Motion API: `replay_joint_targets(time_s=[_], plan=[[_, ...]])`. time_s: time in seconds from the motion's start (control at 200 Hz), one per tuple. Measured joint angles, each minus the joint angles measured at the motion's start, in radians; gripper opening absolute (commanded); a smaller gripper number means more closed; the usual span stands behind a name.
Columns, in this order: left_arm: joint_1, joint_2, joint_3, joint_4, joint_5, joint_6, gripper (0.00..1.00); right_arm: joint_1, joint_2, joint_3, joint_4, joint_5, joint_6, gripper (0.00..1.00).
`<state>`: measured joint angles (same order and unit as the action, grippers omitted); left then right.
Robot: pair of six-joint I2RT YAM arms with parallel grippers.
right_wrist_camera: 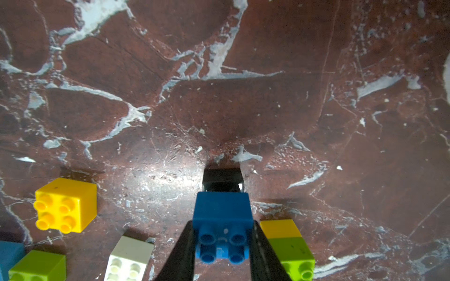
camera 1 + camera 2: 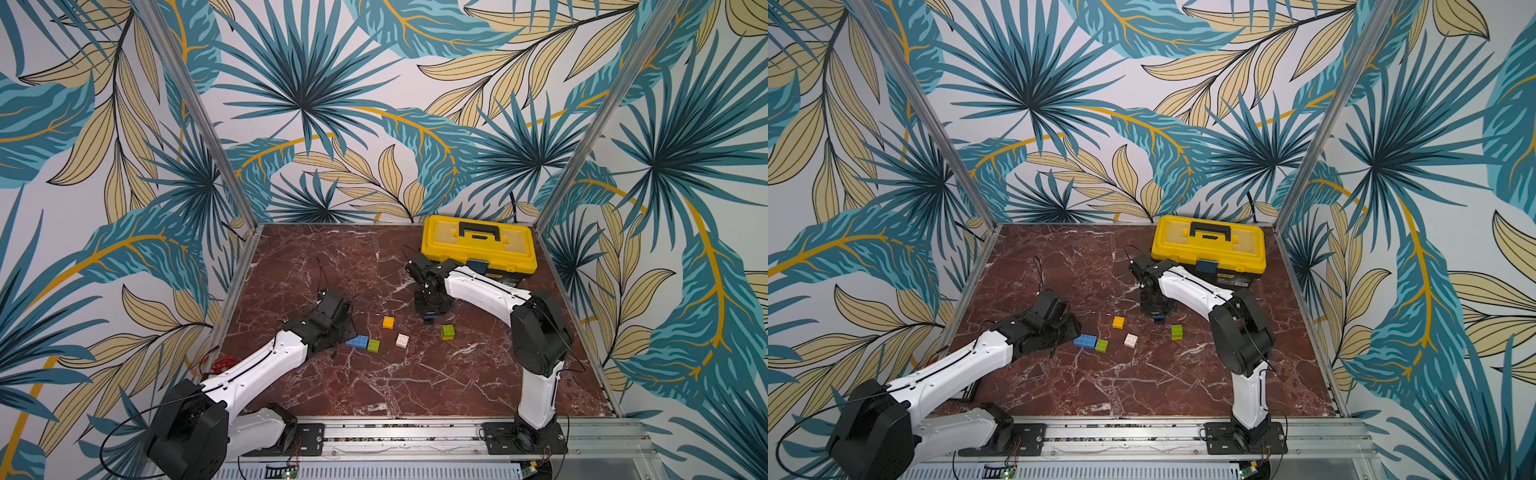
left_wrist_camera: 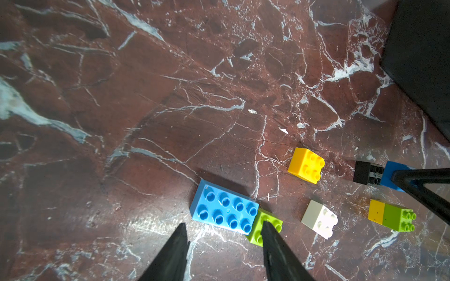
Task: Assemble the number 4 with lego
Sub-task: Assemble the lego brick with the lego brick.
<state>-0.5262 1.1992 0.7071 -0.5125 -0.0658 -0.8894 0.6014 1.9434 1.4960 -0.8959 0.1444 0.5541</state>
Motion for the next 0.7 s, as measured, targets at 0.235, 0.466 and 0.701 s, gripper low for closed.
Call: replay_joint_targets(time_s=[0.235, 0.466, 0.701], plan=[[0.000, 0.005, 0.000, 0.000, 0.000, 0.000, 0.52, -0.011, 0.023, 0.000, 0.000, -0.011, -0.024, 0.24], [0.000, 0.005, 0.000, 0.000, 0.000, 0.000, 0.52, -0.011, 0.026, -0.002, 0.009, -0.023, -0.039, 0.24], [0.000, 0.005, 0.000, 0.000, 0.000, 0.000, 0.52, -0.013, 0.024, -0.021, 0.035, -0.031, -0.041, 0.24]])
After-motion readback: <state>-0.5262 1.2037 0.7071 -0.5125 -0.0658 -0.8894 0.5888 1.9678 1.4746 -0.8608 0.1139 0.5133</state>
